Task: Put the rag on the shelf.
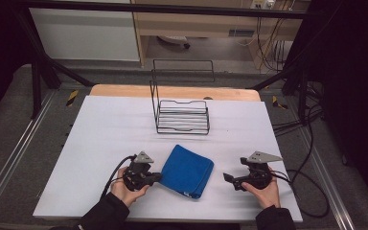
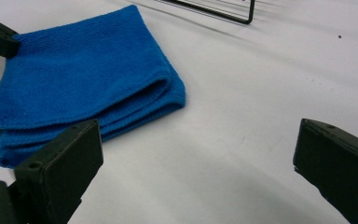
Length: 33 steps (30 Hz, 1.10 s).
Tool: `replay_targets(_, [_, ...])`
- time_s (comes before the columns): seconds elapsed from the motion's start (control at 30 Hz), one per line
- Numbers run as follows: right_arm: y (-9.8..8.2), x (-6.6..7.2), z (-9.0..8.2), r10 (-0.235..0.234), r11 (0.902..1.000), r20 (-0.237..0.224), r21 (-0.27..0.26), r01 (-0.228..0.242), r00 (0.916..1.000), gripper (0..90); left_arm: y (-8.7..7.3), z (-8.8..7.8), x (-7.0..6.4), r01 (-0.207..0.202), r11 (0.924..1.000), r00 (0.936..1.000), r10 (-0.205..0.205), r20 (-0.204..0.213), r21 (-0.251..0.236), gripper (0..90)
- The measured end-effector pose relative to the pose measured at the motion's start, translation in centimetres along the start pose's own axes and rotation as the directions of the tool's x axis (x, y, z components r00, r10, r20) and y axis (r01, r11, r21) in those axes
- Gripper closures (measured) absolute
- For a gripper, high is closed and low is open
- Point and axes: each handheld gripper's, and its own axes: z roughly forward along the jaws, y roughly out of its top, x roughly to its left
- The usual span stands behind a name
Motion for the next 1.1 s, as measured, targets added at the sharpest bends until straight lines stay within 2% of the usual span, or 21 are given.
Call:
replay_targets(0.07, [0.0, 0.0, 0.0, 0.002, 1.0, 0.002, 0.0, -0.002, 1.0, 1.9, -0.8, -0.5, 0.2, 0.009, 0.9999, 1.0, -0.009, 0.002, -0.006, 87.1])
replay_targets(0.23, [0.0, 0.0, 0.0, 0.003, 1.0, 0.003, -0.003, -0.003, 1.0, 1.9, -1.7, -0.9, 0.3, 0.021, 0.9997, 0.9998, -0.021, -0.008, -0.01, 87.0])
replay_targets(0.37, [0.0, 0.0, 0.0, 0.0, 1.0, 0.002, -0.001, 0.0, 1.0, 2.0, -2.6, -1.3, 0.1, 0.015, 0.9998, 0.9994, -0.016, -0.03, -0.01, 86.9])
replay_targets(0.57, [0.0, 0.1, 0.1, 0.005, 1.0, 0.003, -0.002, -0.005, 1.0, 2.2, -3.6, -1.7, -0.7, 0.007, 1.0, 0.9994, -0.007, -0.034, -0.002, 86.6])
replay_targets(0.7, [0.0, 0.1, 0.1, 0.007, 1.0, 0.002, -0.001, -0.007, 1.0, 2.2, -3.6, -1.6, -0.7, 0.004, 1.0, 0.9993, -0.004, -0.037, -0.001, 85.8])
replay_targets(0.8, [0.0, 0.1, 0.1, 0.009, 1.0, 0.003, -0.001, -0.009, 1.0, 2.3, -3.4, -1.9, -0.4, 0.001, 0.9998, 0.9994, -0.002, -0.036, -0.022, 79.1])
replay_targets(0.9, [0.0, 0.1, 0.1, 0.008, 1.0, 0.003, -0.002, -0.008, 1.0, 2.3, -3.2, -2.3, -0.2, -0.001, 0.9992, 0.9992, 0.0, -0.04, -0.041, 67.3])
replay_targets(1.0, [0.0, 0.1, 0.2, 0.014, 0.9999, 0.005, 0.004, -0.014, 0.9999, 2.3, -2.6, -2.8, 0.2, -0.027, 0.9967, 0.9982, 0.022, -0.056, -0.077, 55.1])
replay_targets(1.07, [0.1, 0.2, 0.2, 0.013, 0.9999, 0.01, 0.001, -0.013, 0.9999, 2.7, -2.4, -2.8, 0.3, -0.029, 0.9966, 0.998, 0.024, -0.058, -0.077, 46.6])
replay_targets(1.1, [0.1, 0.2, 0.2, 0.013, 0.9999, 0.01, 0.001, -0.013, 0.9999, 2.7, -2.3, -2.8, 0.5, -0.028, 0.9963, 0.9978, 0.023, -0.062, -0.082, 46.6])
